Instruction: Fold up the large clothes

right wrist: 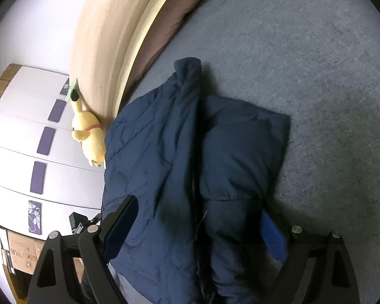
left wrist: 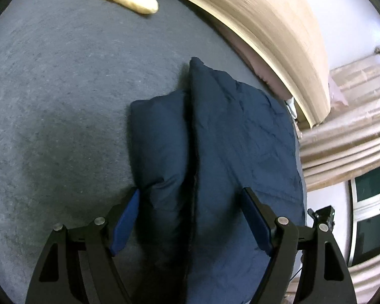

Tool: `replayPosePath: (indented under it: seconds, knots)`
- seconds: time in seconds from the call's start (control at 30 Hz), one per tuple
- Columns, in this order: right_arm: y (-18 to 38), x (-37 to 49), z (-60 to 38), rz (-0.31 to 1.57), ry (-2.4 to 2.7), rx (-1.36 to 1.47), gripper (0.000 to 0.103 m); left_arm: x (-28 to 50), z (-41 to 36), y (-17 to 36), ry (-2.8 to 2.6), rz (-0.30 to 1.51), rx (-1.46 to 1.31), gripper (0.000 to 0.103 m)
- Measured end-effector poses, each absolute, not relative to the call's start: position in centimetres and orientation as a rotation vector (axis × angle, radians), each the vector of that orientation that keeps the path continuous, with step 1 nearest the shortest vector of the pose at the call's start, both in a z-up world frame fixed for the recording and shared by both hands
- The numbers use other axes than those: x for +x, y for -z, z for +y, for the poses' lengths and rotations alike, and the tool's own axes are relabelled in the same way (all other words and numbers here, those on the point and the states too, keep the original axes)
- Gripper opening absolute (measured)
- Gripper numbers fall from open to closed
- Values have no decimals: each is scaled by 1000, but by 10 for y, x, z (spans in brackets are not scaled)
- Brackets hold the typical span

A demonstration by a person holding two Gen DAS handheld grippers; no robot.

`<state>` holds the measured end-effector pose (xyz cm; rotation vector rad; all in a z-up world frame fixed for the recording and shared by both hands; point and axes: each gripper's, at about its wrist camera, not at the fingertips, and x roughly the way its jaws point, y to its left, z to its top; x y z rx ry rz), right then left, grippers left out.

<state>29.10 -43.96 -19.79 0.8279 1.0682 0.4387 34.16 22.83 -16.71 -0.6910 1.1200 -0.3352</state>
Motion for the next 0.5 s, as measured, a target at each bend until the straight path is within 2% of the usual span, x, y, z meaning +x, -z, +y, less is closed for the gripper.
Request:
replayPosePath:
  seconds: [0.07, 0.1, 0.17, 0.27, 0.37, 0.43, 0.47, 0.5]
  knots:
    - [194, 293, -429, 1091, -442, 748, 74, 344, 226, 169, 334, 1139, -676, 78]
    - [194, 296, -423, 1114, -434, 704, 67, 347, 225, 170, 329, 1149, -657, 70]
    - [195, 300, -416, 1140, -420, 663, 66, 352, 218, 173, 341, 1165, -578, 66]
    - [198, 304, -413, 1159, -415, 657, 66, 357, 212, 171, 340, 1174, -558, 66]
    - [202, 307, -415, 1176, -426, 681, 67, 359, 211, 172, 344, 1169, -588, 73]
    - [202, 308, -416, 1190, -421, 678, 66, 360, 207, 170, 338, 1171, -570, 74]
    - [199, 308, -412, 1200, -411, 642, 63, 361, 204, 169, 321, 1180, -544, 73]
    - [195, 309, -408, 1206, -408, 613, 51, 361, 198, 167, 296, 1187, -505, 63]
